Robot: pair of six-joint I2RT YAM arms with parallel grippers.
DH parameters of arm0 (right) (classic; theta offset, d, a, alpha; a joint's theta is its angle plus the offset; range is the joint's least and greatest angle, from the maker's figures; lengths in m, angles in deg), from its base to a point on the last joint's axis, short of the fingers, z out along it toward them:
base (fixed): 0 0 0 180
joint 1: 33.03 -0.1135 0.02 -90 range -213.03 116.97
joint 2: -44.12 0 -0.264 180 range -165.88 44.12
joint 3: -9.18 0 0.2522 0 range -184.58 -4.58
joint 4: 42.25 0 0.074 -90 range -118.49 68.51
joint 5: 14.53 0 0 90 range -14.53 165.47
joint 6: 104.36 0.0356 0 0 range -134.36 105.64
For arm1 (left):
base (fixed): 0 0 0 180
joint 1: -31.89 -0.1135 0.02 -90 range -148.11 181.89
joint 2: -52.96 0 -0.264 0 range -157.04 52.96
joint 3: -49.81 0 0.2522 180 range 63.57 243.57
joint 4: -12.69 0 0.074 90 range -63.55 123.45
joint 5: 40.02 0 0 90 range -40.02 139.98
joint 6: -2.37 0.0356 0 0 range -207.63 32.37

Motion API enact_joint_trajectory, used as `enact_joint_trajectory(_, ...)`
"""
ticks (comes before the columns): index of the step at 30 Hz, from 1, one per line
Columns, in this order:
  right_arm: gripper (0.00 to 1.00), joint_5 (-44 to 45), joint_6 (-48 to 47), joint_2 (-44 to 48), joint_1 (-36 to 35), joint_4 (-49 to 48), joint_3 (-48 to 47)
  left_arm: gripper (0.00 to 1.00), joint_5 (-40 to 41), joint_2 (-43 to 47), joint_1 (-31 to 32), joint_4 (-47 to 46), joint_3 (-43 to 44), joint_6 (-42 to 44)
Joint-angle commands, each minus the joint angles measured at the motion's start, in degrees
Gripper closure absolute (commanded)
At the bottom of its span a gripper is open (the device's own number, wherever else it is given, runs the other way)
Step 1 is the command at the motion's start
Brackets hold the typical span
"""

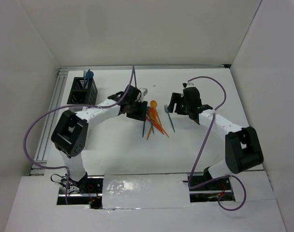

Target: Sort the eating utensils into containers

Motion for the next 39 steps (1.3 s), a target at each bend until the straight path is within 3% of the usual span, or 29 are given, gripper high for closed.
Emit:
enact_joint_trajectory(1, 0.20, 1.41, 0.59, 3.25, 0.68, 0.24, 0.97, 0.39, 6.35, -3.31, 3.09, 2.67, 5.38, -2.69)
enact_joint_trajectory(14, 0.20, 1.41, 0.15, 5.01, 2.62, 0.77, 2.11, 0.41, 10.66, -11.58, 6.09, 3.29, 8.73, -4.63)
enact_joint_trajectory(23, 0.20, 0.88, -0.29, 5.01, 3.67, 1.30, 2.64, 0.49, 14.36, -16.68, 7.15, 5.05, 11.63, -2.96)
enact_joint_trajectory(26, 0.20, 0.88, -0.46, 5.80, 4.02, 2.00, 2.64, 0.53, 14.79, -17.47, 7.23, 5.22, 11.72, -2.78)
enact_joint_trajectory(31, 0.20, 2.55, 0.32, 9.41, 4.46, 3.14, 4.40, 0.74, 16.47, -19.66, 7.23, 5.84, 12.86, -1.38)
enact_joint_trajectory(39, 0.21, 0.11, 5.59, 20.20, 4.55, 3.23, 8.61, 0.82, 13.33, -18.97, 6.53, 3.21, 9.89, 1.61)
